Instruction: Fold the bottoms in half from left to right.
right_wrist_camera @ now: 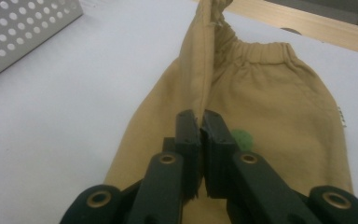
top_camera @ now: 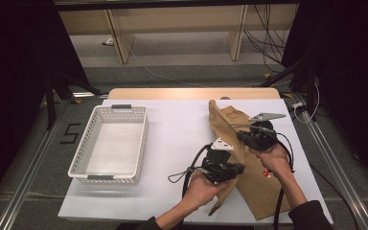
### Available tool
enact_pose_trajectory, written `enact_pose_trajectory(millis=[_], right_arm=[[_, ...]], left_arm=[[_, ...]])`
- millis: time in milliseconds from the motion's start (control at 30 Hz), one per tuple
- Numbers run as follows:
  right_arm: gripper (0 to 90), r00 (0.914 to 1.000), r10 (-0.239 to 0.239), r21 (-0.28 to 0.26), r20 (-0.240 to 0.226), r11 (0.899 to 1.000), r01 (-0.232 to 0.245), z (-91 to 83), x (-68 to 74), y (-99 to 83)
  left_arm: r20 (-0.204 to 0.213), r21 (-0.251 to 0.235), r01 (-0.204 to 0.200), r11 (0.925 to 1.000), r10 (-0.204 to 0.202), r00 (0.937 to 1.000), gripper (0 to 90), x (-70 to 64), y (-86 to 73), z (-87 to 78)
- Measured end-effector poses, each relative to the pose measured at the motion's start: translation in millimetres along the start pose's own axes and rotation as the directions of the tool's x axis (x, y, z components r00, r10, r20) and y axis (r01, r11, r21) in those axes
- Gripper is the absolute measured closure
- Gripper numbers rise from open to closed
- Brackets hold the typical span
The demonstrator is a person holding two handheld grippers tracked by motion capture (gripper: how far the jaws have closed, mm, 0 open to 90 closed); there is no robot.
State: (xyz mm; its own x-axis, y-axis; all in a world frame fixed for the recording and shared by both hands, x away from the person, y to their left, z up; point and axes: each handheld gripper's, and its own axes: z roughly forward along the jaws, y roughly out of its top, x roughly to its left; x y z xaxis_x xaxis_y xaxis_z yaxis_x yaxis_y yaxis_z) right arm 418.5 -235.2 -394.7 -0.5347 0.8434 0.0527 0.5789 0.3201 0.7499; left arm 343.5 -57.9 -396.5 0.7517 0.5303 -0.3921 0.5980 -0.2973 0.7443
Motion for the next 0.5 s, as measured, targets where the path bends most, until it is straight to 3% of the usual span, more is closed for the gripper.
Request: enact_pose_trajectory(millis=[500], right_arm=[[86.4,0.9978,0.054,-0.001,0.038,0.999,-0.054,-13.6,-28.1,-12.8]], left_arm=[[0.018,-0.006,-0.005,1.0,0.005,0.9998,86.5,-12.0,7.3,26.9]])
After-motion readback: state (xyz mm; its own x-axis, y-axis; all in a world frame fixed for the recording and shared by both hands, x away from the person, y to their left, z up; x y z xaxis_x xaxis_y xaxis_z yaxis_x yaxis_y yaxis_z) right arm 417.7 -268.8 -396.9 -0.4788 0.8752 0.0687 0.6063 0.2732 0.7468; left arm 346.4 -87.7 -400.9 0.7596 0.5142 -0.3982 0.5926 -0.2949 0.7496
